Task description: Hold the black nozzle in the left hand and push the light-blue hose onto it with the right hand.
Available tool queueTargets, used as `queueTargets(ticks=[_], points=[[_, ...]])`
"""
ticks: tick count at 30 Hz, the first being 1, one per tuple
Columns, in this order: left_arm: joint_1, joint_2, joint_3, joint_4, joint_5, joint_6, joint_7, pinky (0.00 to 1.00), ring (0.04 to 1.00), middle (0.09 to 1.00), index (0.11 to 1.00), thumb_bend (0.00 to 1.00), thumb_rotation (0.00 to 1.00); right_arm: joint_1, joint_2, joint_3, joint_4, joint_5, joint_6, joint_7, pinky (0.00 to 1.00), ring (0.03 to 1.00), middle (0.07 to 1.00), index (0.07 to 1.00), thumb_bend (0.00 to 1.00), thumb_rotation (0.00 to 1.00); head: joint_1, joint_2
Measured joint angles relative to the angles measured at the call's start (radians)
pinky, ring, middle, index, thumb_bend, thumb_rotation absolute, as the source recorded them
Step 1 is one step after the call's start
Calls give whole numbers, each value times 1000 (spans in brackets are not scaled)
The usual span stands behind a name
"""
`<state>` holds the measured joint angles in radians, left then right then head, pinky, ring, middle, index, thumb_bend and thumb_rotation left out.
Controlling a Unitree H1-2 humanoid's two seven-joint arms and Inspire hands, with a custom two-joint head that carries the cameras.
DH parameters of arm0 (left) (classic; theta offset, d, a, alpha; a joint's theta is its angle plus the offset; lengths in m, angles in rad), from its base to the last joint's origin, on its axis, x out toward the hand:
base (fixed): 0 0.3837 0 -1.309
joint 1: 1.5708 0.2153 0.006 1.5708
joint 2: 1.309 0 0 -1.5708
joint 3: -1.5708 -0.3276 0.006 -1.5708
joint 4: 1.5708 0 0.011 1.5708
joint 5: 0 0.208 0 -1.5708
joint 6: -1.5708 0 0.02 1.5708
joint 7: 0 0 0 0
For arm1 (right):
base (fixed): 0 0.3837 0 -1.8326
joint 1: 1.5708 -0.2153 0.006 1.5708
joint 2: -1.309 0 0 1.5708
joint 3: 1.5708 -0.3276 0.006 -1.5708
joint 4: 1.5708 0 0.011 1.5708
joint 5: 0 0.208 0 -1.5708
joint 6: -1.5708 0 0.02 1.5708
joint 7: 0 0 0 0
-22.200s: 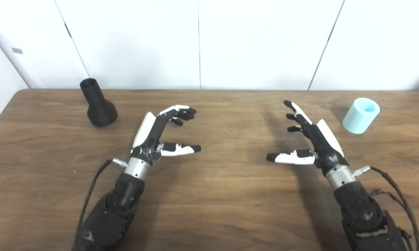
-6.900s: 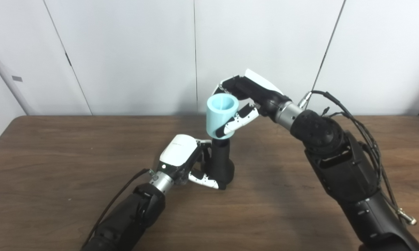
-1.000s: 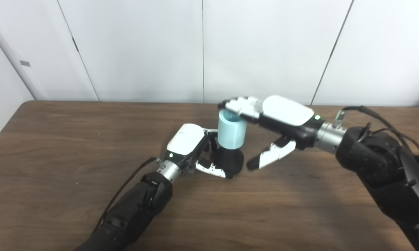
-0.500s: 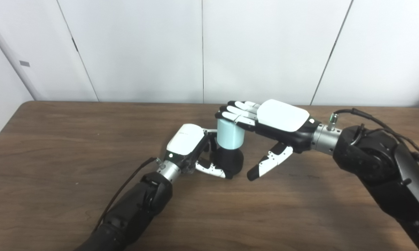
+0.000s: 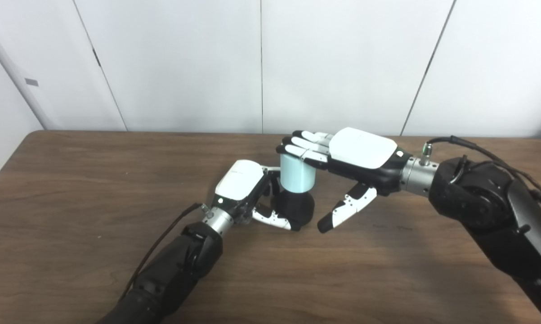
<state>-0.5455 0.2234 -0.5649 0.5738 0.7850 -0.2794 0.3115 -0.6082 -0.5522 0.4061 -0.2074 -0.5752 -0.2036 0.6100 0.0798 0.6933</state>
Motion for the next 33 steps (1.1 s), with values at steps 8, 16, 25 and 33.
queueTargets(ticks=[8, 16, 25, 33], points=[[3, 0, 4, -3, 0, 1, -1, 299, 404, 434, 505, 525, 0, 0, -9, 26, 1, -39, -12, -38, 989, 1000, 1000, 998, 882, 951, -2, 3], [4, 0, 4, -4, 0, 7, -1, 299, 406, 432, 506, 524, 0, 12, -14, 34, 1, -49, -18, -67, 999, 1000, 1000, 1000, 863, 909, 2, 9], [13, 1, 5, -22, 1, 10, -5, 292, 401, 431, 507, 524, 0, 83, 0, 39, 1, -131, -31, -180, 992, 1000, 1000, 1000, 761, 870, 0, 11], [19, 5, 10, -30, 1, 19, -6, 295, 404, 434, 504, 525, 0, 114, 33, 51, 6, -197, -17, -195, 1000, 1000, 1000, 1000, 754, 875, 0, 14]])
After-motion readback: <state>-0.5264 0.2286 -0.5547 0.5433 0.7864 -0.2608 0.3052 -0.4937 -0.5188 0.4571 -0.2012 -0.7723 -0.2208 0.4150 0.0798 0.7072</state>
